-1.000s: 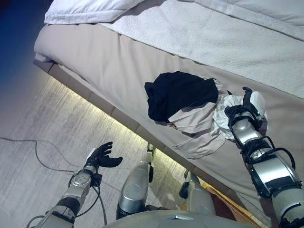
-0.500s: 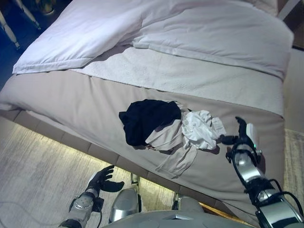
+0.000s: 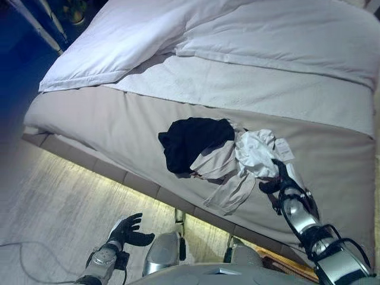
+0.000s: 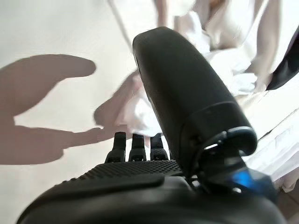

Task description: Pick up the clothes from the bed and place them into the basket

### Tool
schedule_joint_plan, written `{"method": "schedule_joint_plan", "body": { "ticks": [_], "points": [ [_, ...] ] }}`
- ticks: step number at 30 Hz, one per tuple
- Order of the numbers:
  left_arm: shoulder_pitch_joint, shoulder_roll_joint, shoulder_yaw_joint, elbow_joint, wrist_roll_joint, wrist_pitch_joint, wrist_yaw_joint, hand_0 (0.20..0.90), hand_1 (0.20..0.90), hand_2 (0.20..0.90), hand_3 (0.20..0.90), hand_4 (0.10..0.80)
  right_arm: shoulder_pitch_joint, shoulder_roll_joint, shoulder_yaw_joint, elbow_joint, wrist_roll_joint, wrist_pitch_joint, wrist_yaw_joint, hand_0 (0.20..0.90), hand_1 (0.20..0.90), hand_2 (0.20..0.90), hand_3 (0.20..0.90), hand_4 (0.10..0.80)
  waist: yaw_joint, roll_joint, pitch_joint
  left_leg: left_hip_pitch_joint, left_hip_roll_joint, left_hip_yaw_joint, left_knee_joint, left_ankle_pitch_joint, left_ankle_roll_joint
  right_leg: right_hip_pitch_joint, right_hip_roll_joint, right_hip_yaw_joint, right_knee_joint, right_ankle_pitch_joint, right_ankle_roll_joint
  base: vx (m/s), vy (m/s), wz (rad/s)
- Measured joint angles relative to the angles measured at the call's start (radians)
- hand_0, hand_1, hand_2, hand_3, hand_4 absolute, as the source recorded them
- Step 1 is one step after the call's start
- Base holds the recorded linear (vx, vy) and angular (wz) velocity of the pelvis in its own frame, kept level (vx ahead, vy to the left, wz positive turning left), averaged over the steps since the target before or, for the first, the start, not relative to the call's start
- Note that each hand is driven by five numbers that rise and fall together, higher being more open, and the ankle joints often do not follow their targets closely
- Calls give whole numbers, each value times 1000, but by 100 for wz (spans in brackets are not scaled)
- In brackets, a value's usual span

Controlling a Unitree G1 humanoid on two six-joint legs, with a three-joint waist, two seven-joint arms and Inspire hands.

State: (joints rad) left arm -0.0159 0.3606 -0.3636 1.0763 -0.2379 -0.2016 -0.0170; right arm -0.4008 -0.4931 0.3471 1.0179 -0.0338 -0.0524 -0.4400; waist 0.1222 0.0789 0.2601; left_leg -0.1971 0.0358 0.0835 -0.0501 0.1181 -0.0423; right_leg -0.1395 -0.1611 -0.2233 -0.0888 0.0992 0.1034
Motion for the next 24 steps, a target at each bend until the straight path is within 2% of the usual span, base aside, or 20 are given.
{"method": "schedule_joint_plan", "body": {
  "ticks": [4, 7, 8, 9, 13, 14, 15, 20, 24],
  "points": [
    [-96, -1, -52, -3, -24, -21, -2, 900, 900, 900, 900, 800, -225, -45, 4, 99, 3, 12, -67, 900, 900, 900, 900, 800, 17, 52, 100, -108, 1, -25, 62, 22, -5, -109, -3, -11, 81, 6, -8, -181, -22, 9],
    [-146, 0, -65, -28, -61, -36, 0, 900, 900, 900, 900, 800, -390, -65, 6, 168, 4, 67, -101, 900, 900, 900, 900, 800, 23, 66, 159, -181, -2, -29, 96, 30, -5, -202, -15, -8, 155, 5, -8, -108, 17, 0],
    [-157, 0, -65, -34, -66, -38, 0, 900, 900, 900, 900, 800, -413, -74, 6, 170, 5, 76, -101, 900, 900, 900, 900, 800, 25, 67, 174, -187, -3, -28, 98, 30, -4, -211, -17, -6, 163, 5, -8, -73, 45, 1],
    [-175, 0, -65, -51, -82, -43, 1, 900, 900, 900, 900, 800, -461, -90, 10, 181, 7, 92, -98, 900, 900, 900, 900, 800, 28, 73, 206, -195, -7, -28, 98, 43, 10, -225, -23, -5, 180, 6, -9, -55, 45, 2],
    [-188, 6, -64, -97, -88, -39, 4, 900, 900, 900, 900, 800, -482, -119, 23, 180, 13, 108, -68, 900, 900, 900, 900, 800, 23, 73, 219, -196, -23, -31, 96, 43, 11, -227, -39, -5, 184, 1, -3, -20, 30, 5],
    [-188, 11, -63, -114, -89, -38, 9, 900, 900, 900, 900, 800, -482, -123, 25, 179, 14, 107, -60, 575, 575, 575, 521, 421, 22, 73, 219, -196, -24, -31, 96, 42, 11, -226, -40, -6, 185, 1, -3, 26, 29, 3],
    [-189, 14, -60, -123, -95, -39, 11, 900, 900, 900, 900, 800, -481, -126, 24, 178, 20, 107, -53, 300, 300, 300, 200, 100, 23, 73, 219, -194, -24, -31, 95, 40, 8, -224, -40, -6, 184, 1, -3, 29, 35, 2],
    [-187, 16, -52, -120, -112, -36, 7, 900, 900, 900, 900, 800, -468, -126, 18, 177, 44, 89, -36, 300, 300, 300, 200, 100, 23, 76, 220, -173, -20, -28, 93, 38, 9, -206, -38, -5, 183, 1, -3, 26, 39, -2],
    [-170, 11, -52, -121, -113, -36, -9, 900, 900, 900, 900, 800, -425, -125, -35, 153, 95, 37, -39, 300, 300, 300, 200, 100, 22, 82, 218, -118, -20, -21, 63, 37, 10, -160, -37, -3, 166, 1, -2, 55, 0, -3]
  ]
}}
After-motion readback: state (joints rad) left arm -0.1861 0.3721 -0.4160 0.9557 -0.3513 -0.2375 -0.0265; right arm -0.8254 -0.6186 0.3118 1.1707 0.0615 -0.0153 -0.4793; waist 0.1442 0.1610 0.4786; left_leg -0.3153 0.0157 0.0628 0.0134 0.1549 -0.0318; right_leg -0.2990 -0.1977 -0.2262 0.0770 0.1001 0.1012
